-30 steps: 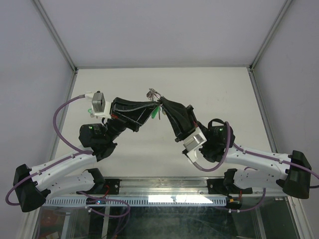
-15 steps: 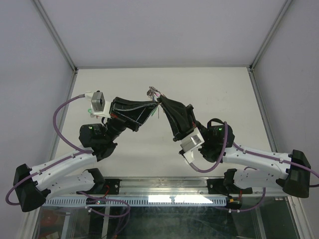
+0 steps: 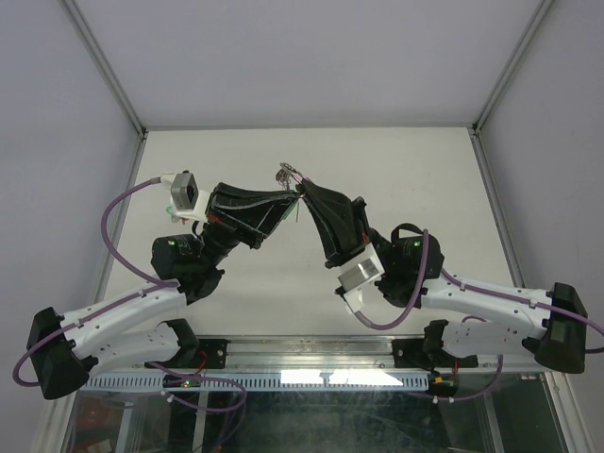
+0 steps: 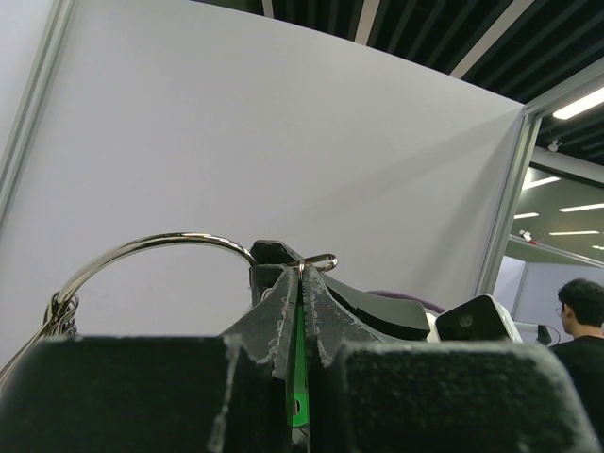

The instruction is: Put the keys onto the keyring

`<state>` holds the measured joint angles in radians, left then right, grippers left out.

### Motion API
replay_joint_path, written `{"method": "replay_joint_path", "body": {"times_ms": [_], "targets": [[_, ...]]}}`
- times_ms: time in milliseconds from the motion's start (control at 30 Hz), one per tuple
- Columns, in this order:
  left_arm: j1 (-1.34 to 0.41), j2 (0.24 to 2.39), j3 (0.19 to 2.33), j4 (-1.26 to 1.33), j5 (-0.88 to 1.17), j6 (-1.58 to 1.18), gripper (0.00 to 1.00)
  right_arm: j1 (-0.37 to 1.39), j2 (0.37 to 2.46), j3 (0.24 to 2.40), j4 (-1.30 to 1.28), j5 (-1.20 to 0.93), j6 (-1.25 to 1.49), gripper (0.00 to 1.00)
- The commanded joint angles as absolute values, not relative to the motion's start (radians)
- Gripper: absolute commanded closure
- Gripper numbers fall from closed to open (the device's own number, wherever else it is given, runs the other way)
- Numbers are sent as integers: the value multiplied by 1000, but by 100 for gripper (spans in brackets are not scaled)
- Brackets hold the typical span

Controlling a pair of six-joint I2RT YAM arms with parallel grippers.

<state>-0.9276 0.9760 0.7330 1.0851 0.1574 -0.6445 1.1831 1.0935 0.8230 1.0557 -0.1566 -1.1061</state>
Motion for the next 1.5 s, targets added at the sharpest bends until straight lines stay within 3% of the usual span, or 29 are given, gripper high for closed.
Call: {"method": "replay_joint_path", "body": {"times_ms": [0,733,1200,1467], "targets": [[-917,996,747,1071,175,-658,100,1206,1103,881,1067,-197,-1190,100],[-917,1013,774,1097,234,-684,100,1249,1160,866,816,-82,-1596,100],[-919,1034,857,1240,385,-732,100,1121,1161,744,905,-37,-1453,100],[-919,968,857,1158,374,-668,100,1044,1122,681,923,-3,-1450,100]]}}
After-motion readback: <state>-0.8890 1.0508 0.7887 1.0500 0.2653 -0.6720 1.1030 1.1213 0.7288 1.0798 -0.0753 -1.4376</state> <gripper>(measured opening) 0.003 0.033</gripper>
